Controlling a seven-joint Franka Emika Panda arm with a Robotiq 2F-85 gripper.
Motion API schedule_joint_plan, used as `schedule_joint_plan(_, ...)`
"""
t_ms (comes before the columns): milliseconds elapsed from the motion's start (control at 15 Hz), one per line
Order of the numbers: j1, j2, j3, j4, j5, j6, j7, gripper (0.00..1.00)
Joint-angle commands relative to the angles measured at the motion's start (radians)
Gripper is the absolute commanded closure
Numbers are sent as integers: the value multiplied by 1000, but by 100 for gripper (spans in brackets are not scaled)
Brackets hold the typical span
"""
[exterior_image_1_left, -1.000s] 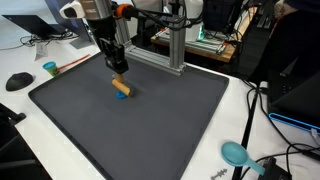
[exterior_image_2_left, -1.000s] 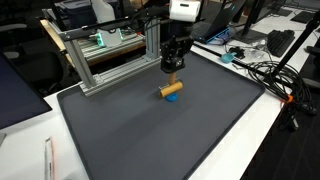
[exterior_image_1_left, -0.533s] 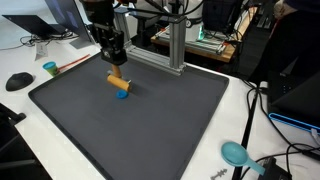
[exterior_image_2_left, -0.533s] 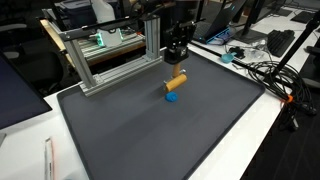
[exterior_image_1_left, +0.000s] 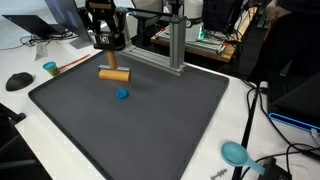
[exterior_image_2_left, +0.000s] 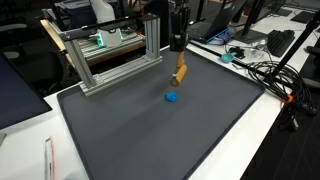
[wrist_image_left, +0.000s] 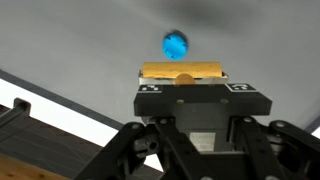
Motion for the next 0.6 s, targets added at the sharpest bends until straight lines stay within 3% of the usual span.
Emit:
schedule_joint_plan(0, -31, -40, 26, -48, -5, 31, -202, 77)
schedule_joint_plan(333, -26, -30, 39, -84, -29, 116, -419, 77)
schedule_joint_plan(400, -21, -6, 31, -51, -13, 63, -344, 52)
schedule_joint_plan(533, -20, -6, 35, -64, -15, 95, -384, 52)
